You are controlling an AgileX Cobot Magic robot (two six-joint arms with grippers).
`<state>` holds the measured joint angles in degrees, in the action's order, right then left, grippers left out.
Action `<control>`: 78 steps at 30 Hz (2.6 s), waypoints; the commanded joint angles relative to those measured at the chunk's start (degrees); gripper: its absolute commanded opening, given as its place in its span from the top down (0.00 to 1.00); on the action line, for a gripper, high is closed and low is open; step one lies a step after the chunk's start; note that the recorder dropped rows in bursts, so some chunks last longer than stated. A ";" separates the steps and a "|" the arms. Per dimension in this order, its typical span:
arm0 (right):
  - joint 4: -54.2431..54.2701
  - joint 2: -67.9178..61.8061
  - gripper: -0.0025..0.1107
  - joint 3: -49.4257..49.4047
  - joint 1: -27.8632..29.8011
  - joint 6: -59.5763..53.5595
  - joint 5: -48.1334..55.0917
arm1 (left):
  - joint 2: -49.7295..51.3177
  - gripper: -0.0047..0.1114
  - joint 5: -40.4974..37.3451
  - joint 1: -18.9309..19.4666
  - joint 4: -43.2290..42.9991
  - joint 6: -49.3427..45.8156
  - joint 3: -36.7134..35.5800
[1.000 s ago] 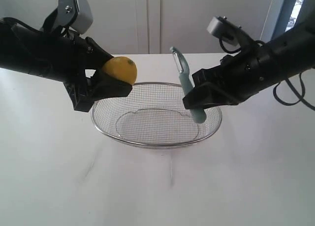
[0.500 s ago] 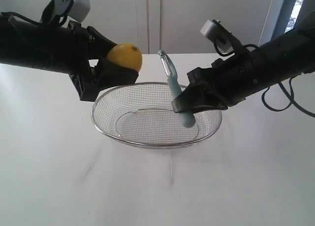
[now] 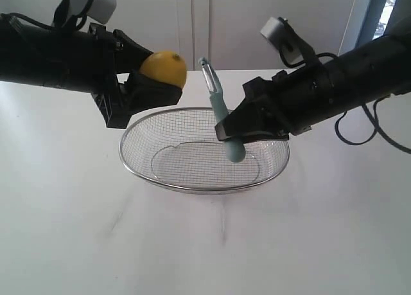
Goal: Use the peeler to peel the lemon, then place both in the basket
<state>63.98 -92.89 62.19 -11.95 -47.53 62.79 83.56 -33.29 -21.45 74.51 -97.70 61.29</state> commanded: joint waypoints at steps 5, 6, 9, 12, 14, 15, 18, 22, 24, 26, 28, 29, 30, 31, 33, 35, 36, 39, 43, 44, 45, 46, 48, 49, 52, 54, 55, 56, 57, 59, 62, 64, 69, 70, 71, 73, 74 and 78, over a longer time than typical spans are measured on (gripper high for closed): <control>3.93 0.21 0.98 -0.54 -2.61 -2.29 1.77 | -0.80 0.96 -0.87 -0.46 2.69 -0.22 0.19; 4.19 0.21 0.98 -0.90 -2.98 -2.29 1.77 | -0.80 0.96 -0.87 -0.46 2.69 -0.22 0.19; 6.10 0.21 0.98 -1.88 -3.57 -3.06 2.33 | -0.80 0.96 -0.87 -0.46 2.80 -0.22 0.19; 8.22 0.21 0.98 -2.69 -3.57 -3.69 3.76 | -0.80 0.96 -0.87 -0.46 2.91 -0.22 0.19; 8.32 0.21 0.98 -2.81 -3.57 -3.69 3.91 | -0.80 0.96 -0.87 -0.46 2.91 -0.22 0.19; 8.32 0.21 0.98 -2.80 -3.68 -3.69 3.91 | -0.80 0.96 -0.87 -0.46 2.91 -0.22 0.19; 8.59 0.21 0.98 -2.80 -3.66 -3.69 5.11 | -0.80 0.96 -0.87 -0.46 2.91 -0.22 0.19; 8.59 0.21 0.98 -2.80 -3.66 -3.69 5.25 | -0.80 0.96 -0.87 -0.46 2.91 -0.22 0.19; 8.59 0.21 0.98 -2.80 -3.66 -3.69 5.25 | -0.80 0.96 -0.87 -0.46 2.91 -0.22 0.19; 8.59 0.21 0.98 -2.80 -3.66 -3.69 5.25 | -0.80 0.96 -0.87 -0.46 2.91 -0.22 0.19; 8.71 0.21 0.98 -2.80 -3.44 -3.69 5.26 | -0.80 0.96 -0.87 -0.46 2.91 -0.22 0.19; 8.82 0.21 0.98 -2.80 -3.44 -3.69 5.26 | -0.80 0.96 -0.87 -0.46 2.91 -0.22 0.19; 8.82 0.21 0.98 -2.80 -3.44 -3.69 5.26 | -0.80 0.96 -0.87 -0.46 2.92 -0.11 0.19; 8.82 0.45 0.98 -2.80 -3.44 -3.69 5.26 | -0.80 0.96 -0.87 -0.46 2.92 -0.11 0.19; 8.82 0.86 0.98 -2.80 -3.44 -3.69 5.06 | -0.80 0.96 -0.87 -0.46 2.92 -0.11 0.19; 8.82 1.55 0.98 -2.80 -3.44 -3.69 4.65 | -0.80 0.96 -0.87 -0.46 2.92 -0.01 0.19; 8.71 1.89 0.98 -2.80 -3.44 -3.69 4.38 | -0.80 0.96 -0.87 -0.46 2.92 -0.01 0.19; 8.54 2.79 0.98 -2.80 -3.44 -3.69 3.85 | -0.80 0.96 -1.00 -0.46 2.92 -0.03 0.19; 8.46 3.70 0.98 -2.80 -3.44 -3.69 3.47 | -0.80 0.96 -1.10 -0.46 2.92 -0.03 0.19; 8.42 3.94 0.98 -2.80 -3.44 -3.69 3.34 | -0.80 0.96 -1.10 -0.46 2.92 -0.03 0.19; 8.21 4.20 0.98 -2.80 -3.44 -3.69 2.93 | -0.80 0.96 -1.10 -0.46 2.92 -0.03 0.19; 8.16 4.37 0.98 -2.80 -3.44 -3.69 2.79 | -0.80 0.96 -1.10 -0.46 2.92 -0.03 0.19; 8.02 4.77 0.98 -2.80 -3.17 -3.69 2.70 | -0.80 0.96 -1.10 -0.46 2.92 0.12 0.19; 8.02 5.01 0.98 -2.80 -2.87 -3.69 2.70 | -0.80 0.96 -1.10 -0.46 2.92 0.12 0.19; 8.02 5.54 0.98 -2.80 -1.89 -3.69 2.46 | -0.80 0.96 -1.10 -0.46 2.92 0.12 0.19; 8.17 6.04 0.98 -2.80 -1.47 -3.69 2.60 | -0.80 0.96 -1.10 -0.46 2.92 0.12 0.19; 8.17 6.32 0.98 -2.80 -1.24 -3.69 2.60 | -0.80 0.96 -1.10 -0.46 2.92 0.12 0.19; 8.17 6.60 0.98 -2.80 -1.24 -3.69 2.60 | -0.80 0.96 -1.10 -0.46 2.92 0.12 0.19; 8.17 7.04 0.98 -2.80 -1.24 -3.69 2.73 | -0.80 0.96 -1.10 -0.46 2.92 0.12 0.19; 8.17 7.96 0.98 -2.80 -1.24 -3.59 2.73 | -0.80 0.96 -1.10 -0.46 2.92 0.12 0.19; 8.06 9.05 0.98 -2.80 -1.24 -3.59 2.62 | -0.80 0.96 -1.10 -0.46 2.92 0.12 0.19; 8.06 8.95 0.98 -2.80 -1.24 -3.59 2.52 | -0.80 0.96 -1.10 -0.46 2.92 0.12 0.19; 7.38 7.46 0.98 -2.84 -1.24 -3.59 1.58 | -0.80 0.96 -1.10 -0.46 2.92 0.12 0.19; 7.13 7.04 0.98 -2.93 -1.24 -3.43 1.23 | -0.80 0.96 -1.27 -0.46 2.92 0.14 0.19; 7.12 6.54 0.98 -2.93 -1.24 -3.43 1.10 | -0.80 0.96 -1.34 -0.46 2.92 0.14 0.19; 7.01 5.49 0.98 -2.93 -1.24 -3.32 1.10 | -0.80 0.96 -1.34 -0.46 2.92 0.14 0.19; 7.01 4.98 0.98 -2.93 -1.24 -3.32 1.21 | -0.80 0.96 -1.34 -0.46 2.92 0.14 0.19; 7.01 2.85 0.98 -2.93 -1.24 -3.32 1.21 | -0.80 0.96 -1.34 -0.46 2.92 0.14 0.19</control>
<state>70.66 -88.88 59.42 -13.66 -50.39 64.07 83.44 -33.54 -21.45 75.75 -97.80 61.29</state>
